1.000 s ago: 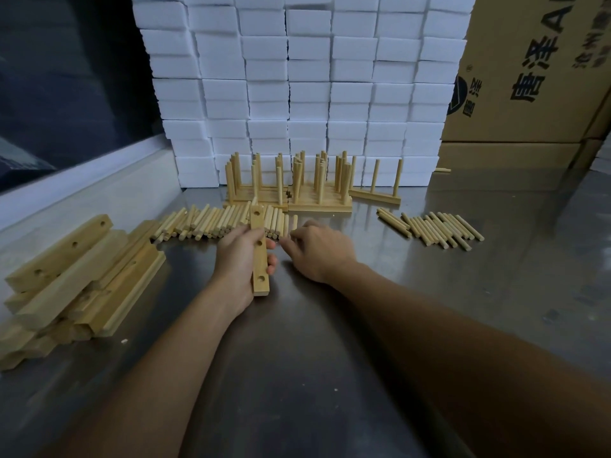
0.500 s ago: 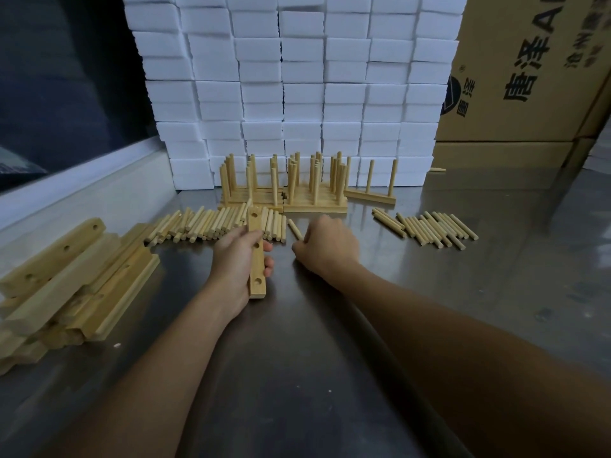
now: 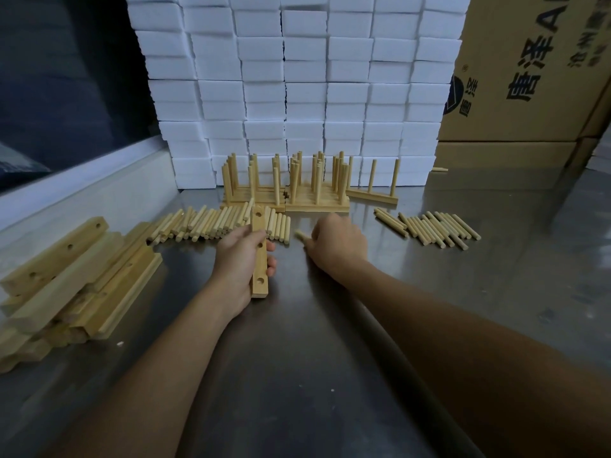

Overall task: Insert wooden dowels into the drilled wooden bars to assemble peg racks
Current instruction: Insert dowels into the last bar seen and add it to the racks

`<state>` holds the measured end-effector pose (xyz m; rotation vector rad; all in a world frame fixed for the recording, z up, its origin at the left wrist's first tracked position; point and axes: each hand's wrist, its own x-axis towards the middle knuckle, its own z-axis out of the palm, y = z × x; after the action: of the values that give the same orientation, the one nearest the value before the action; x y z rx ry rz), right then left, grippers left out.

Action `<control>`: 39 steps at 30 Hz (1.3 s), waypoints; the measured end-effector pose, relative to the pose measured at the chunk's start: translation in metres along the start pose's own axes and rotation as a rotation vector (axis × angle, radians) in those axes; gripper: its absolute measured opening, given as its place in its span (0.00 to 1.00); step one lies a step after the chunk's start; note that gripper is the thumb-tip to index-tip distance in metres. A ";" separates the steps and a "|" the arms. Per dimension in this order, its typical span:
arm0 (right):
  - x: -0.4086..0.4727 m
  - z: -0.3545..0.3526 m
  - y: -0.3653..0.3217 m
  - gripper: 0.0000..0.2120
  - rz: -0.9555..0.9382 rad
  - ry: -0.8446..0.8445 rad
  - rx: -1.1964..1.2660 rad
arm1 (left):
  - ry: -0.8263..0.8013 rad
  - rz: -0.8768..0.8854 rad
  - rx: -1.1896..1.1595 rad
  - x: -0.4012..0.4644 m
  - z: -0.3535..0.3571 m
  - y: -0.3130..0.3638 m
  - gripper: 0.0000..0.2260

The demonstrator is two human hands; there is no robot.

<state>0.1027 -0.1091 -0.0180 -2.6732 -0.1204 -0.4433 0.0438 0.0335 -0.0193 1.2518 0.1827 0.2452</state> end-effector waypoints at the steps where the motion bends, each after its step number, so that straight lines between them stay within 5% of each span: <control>1: -0.001 -0.003 0.002 0.09 -0.008 -0.027 -0.001 | 0.000 -0.001 0.013 0.000 0.000 0.000 0.04; 7: -0.026 -0.022 0.027 0.12 -0.184 -0.155 -0.115 | -0.012 0.005 0.080 0.000 -0.001 0.000 0.05; 14: -0.050 -0.032 0.040 0.06 -0.133 -0.016 0.442 | -0.054 0.031 0.202 -0.012 0.004 0.009 0.19; 18: -0.052 -0.034 0.042 0.19 -0.132 0.008 0.591 | -0.075 0.012 0.244 -0.020 0.006 0.016 0.22; 24: -0.056 -0.037 0.040 0.07 -0.218 0.157 0.724 | -0.064 0.058 0.308 -0.030 0.014 0.020 0.19; 39: -0.063 -0.039 0.029 0.06 -0.208 0.259 0.771 | -0.178 0.233 0.573 -0.037 0.027 0.014 0.10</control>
<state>0.0365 -0.1527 -0.0163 -1.8392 -0.4025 -0.6454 0.0142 0.0026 0.0025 1.8597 -0.0561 0.2912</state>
